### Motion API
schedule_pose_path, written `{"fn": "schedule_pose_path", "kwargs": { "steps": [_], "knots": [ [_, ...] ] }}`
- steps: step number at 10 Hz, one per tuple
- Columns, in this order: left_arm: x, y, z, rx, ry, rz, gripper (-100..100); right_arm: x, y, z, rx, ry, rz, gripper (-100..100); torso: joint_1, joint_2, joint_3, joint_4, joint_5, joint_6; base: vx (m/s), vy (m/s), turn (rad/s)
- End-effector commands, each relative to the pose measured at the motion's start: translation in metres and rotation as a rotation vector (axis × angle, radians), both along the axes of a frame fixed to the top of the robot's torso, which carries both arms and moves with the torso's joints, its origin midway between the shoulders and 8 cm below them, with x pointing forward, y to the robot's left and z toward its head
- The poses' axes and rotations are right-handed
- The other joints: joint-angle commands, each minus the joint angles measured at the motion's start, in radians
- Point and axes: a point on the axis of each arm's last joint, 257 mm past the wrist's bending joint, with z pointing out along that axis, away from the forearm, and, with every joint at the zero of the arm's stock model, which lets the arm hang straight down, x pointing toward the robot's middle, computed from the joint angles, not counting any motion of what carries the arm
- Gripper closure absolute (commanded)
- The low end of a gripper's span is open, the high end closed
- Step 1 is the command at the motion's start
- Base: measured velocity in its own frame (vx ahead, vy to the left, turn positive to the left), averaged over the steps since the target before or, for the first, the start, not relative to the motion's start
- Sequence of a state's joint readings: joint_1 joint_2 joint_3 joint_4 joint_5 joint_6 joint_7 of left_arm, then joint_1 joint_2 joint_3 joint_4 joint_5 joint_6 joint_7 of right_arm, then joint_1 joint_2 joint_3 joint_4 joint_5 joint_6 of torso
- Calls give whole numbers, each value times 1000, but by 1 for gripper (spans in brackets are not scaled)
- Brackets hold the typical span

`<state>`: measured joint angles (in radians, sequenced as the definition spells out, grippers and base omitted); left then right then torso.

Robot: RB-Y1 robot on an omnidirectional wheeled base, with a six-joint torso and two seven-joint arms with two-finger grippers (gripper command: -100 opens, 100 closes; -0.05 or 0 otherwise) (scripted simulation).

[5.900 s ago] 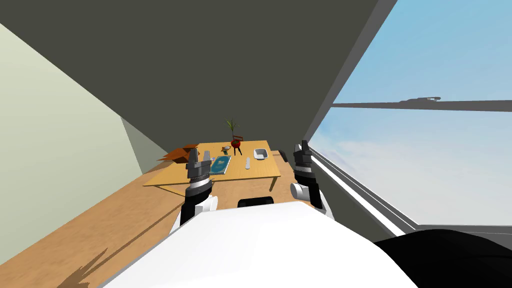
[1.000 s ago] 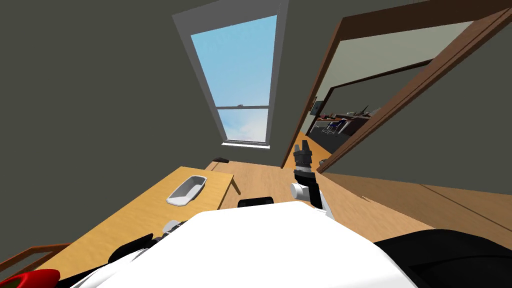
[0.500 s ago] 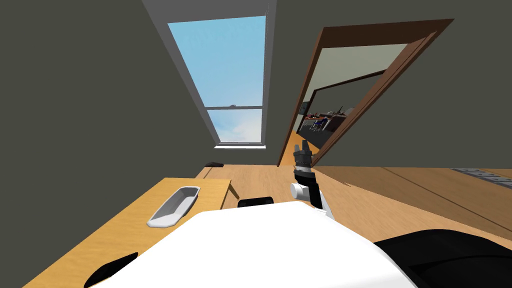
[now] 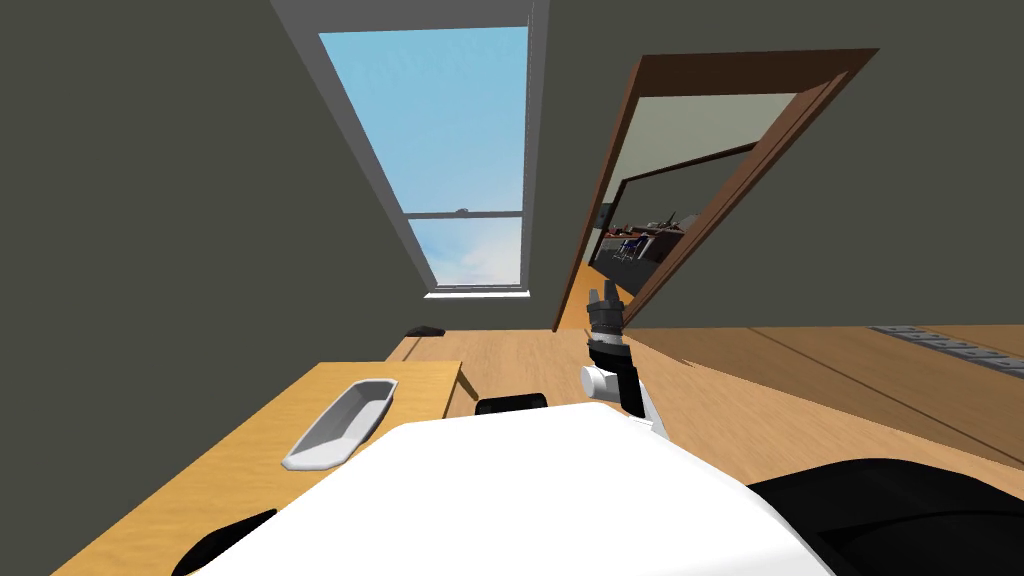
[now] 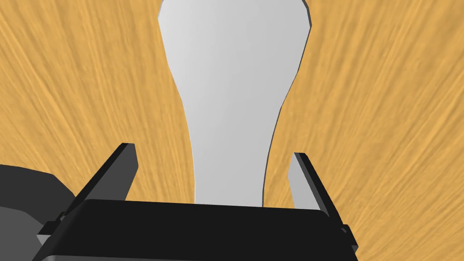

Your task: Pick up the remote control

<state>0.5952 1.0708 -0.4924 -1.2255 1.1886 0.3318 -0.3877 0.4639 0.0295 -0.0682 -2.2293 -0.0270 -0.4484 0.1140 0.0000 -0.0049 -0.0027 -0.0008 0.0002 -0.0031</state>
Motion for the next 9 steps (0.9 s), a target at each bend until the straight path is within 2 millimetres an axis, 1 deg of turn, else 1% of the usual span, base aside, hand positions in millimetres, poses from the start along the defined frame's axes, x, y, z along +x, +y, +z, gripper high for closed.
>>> {"fn": "schedule_pose_path", "kwargs": {
  "steps": [1,3,4,5,9],
  "knots": [
    [-1,-5,-6,0,-3,3,-100,0,0,0,0,0,0,0,0,0,0,0,0,0,-10,42,-20],
    [-2,-11,-14,-1,-6,6,-100,0,0,0,0,0,0,0,0,0,0,0,0,0,-6,34,-15],
    [-1,-8,-11,-1,-4,4,-100,0,0,0,0,0,0,0,0,0,0,0,0,0,-2,13,-6],
    [-1,-9,-11,-1,-5,5,100,0,0,0,0,0,0,0,-1,0,0,0,0,0,-3,3,12],
    [-2,-9,-11,-1,-3,6,100,0,0,0,0,0,0,0,-2,-1,0,0,-1,1,0,0,0]
  ]
}}
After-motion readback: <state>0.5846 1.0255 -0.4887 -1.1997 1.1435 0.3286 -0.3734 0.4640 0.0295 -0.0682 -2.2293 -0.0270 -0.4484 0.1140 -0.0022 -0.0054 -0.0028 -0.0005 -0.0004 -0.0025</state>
